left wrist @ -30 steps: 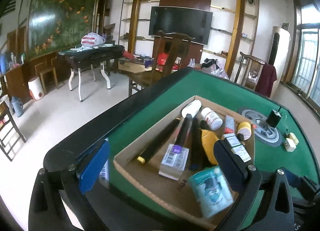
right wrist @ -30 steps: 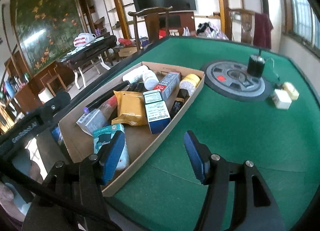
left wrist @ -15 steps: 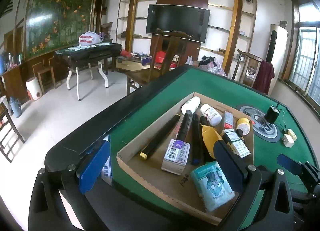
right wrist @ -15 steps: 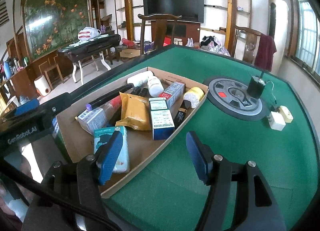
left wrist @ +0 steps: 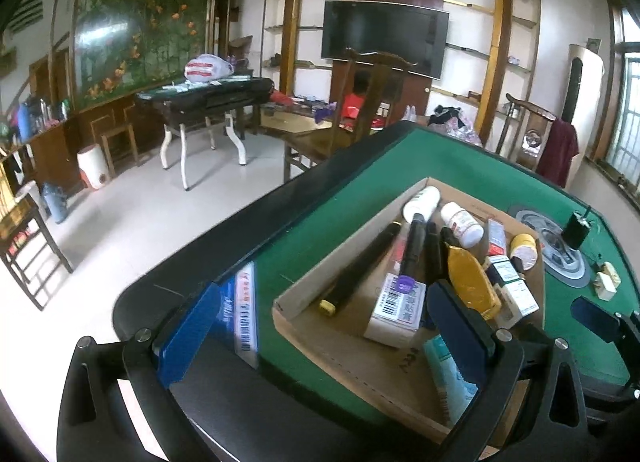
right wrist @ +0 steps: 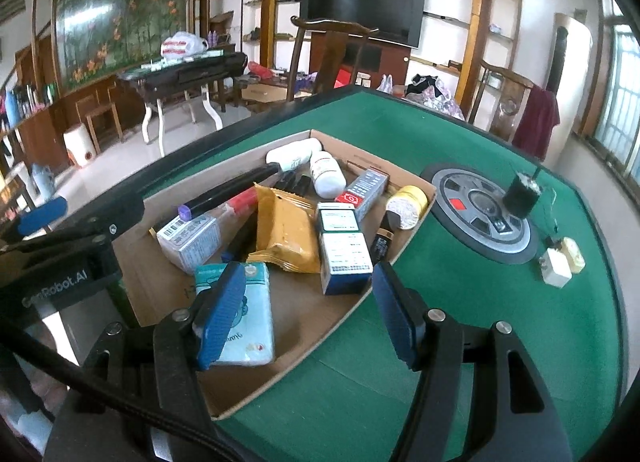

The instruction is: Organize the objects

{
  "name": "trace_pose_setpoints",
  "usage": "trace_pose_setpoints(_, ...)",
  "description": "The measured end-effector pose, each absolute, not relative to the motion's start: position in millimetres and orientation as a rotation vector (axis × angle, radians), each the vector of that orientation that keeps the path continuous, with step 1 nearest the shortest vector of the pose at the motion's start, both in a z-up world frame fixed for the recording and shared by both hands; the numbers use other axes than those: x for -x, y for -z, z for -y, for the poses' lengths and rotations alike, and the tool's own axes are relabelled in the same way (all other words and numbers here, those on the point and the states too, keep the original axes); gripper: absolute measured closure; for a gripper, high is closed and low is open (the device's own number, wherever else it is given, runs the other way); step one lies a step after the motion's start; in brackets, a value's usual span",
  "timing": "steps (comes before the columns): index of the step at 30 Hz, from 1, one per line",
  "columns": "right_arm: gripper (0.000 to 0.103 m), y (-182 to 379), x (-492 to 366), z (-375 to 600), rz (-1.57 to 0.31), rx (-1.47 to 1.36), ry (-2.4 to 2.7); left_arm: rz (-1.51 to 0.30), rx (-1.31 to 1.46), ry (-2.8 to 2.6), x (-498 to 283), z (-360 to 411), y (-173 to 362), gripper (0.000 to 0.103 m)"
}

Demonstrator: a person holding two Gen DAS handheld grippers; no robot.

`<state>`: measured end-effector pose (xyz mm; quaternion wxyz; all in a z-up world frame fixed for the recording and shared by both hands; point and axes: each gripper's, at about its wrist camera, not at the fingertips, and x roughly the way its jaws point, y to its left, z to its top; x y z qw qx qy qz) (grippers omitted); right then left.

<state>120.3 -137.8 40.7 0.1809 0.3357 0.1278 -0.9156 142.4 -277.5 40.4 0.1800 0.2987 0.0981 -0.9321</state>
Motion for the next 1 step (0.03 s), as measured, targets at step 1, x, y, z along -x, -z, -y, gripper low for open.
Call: trace_pose_setpoints(1,0.038,-40.8,-119.3,141.1,-0.378,-0.953,2.589,-0.276,-0.845,2.633,-142.7,277.9,-41.5,0.002)
